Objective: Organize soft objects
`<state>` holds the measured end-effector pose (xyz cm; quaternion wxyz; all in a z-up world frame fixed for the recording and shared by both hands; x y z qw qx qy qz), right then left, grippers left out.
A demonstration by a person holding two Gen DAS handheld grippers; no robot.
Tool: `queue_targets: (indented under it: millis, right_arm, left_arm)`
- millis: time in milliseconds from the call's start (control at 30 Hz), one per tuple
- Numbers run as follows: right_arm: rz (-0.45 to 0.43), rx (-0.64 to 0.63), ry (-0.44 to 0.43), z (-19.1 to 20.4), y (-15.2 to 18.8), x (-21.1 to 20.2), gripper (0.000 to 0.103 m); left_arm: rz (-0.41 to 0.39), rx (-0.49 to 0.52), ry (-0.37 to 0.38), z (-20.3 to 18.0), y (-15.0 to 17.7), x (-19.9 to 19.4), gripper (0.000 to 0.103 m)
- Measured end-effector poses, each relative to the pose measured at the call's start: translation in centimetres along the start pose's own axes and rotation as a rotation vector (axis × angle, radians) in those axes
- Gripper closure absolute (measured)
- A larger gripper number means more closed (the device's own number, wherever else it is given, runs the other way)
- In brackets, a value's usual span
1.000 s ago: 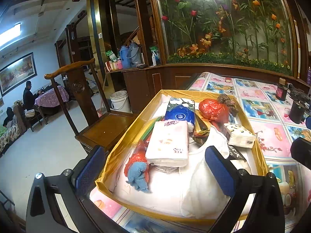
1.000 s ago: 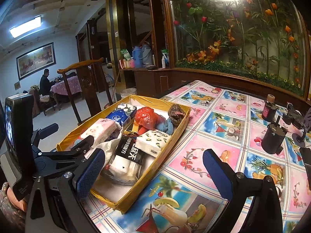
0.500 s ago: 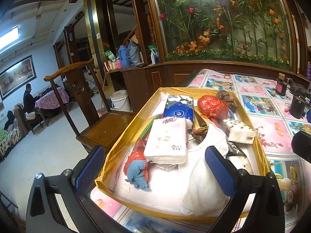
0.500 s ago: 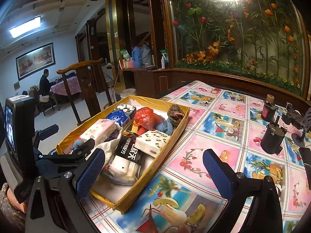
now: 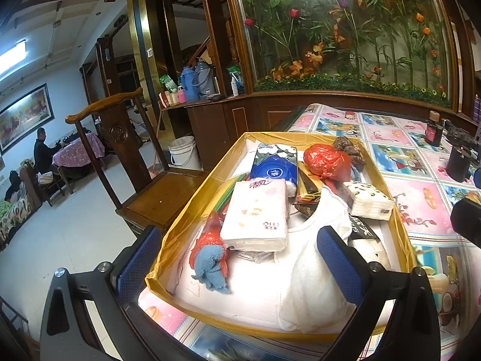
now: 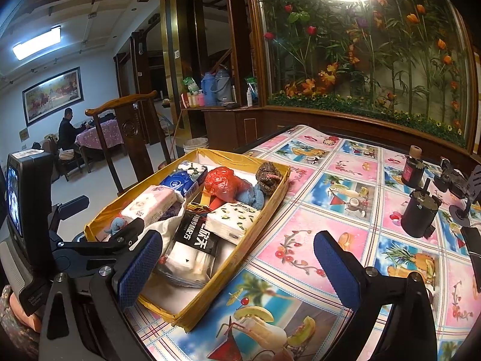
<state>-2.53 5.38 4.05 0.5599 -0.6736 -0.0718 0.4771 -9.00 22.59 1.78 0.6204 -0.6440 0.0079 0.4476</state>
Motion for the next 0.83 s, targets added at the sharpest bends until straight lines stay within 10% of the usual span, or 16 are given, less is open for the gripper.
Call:
queue_targets:
  millis: [833]
  right_arm:
    - [0.000, 0.008, 0.011, -0.69, 0.01, -0.09, 0.001]
  left_arm:
    - [-0.002, 0.048, -0.035, -0.25, 0.22, -0.38, 0.000]
Point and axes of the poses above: each gripper's, at about its wrist camera, not at the fingertips, and x roughly the way its jaws point, z to its left, y to its underside, the point moved 8 cm from there along x, roughly the way its jaws point, and after that the axes turned 6 degrees about z, right-handed, at the moved point
